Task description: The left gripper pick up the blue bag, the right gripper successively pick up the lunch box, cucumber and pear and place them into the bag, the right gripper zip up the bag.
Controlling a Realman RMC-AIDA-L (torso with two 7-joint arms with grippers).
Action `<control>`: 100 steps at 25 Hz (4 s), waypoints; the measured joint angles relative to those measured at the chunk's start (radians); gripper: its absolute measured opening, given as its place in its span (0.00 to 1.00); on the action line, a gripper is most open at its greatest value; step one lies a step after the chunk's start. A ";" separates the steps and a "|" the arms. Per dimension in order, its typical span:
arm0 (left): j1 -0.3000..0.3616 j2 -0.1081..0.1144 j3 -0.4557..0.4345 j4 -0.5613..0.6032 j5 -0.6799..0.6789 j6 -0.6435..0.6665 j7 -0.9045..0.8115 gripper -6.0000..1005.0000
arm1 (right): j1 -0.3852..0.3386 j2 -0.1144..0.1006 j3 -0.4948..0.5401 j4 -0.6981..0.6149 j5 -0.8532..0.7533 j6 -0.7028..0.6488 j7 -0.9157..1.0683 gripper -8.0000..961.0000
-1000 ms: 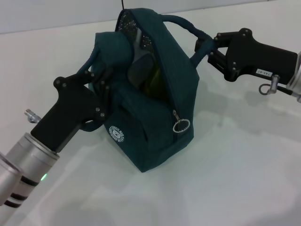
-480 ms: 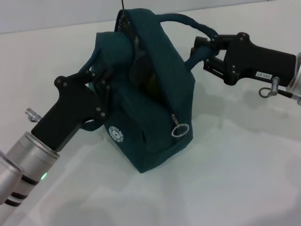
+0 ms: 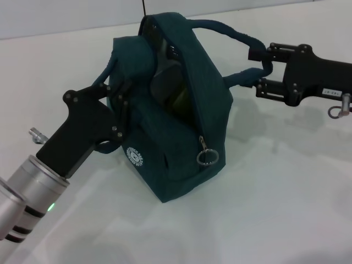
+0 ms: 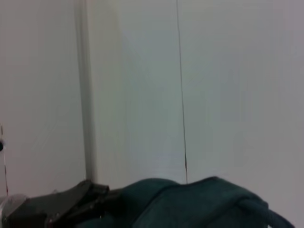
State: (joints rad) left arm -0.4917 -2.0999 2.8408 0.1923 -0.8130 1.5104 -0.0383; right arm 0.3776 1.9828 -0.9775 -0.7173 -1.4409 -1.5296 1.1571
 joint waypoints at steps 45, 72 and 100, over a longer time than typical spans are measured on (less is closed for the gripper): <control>-0.008 0.000 0.000 0.003 0.014 0.000 0.000 0.08 | 0.105 0.040 -0.173 -0.002 -0.299 -0.041 0.079 0.51; -0.018 -0.002 0.000 0.009 0.014 0.000 0.000 0.10 | 0.123 0.034 -0.228 0.046 -0.208 -0.036 0.055 0.27; -0.008 0.007 -0.008 0.070 0.065 0.015 -0.099 0.24 | 0.134 0.040 -0.277 0.055 -0.187 -0.009 -0.076 0.02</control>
State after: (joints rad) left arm -0.4997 -2.0925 2.8326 0.2624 -0.7479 1.5256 -0.1369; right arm 0.5113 2.0230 -1.2547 -0.6621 -1.6278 -1.5381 1.0808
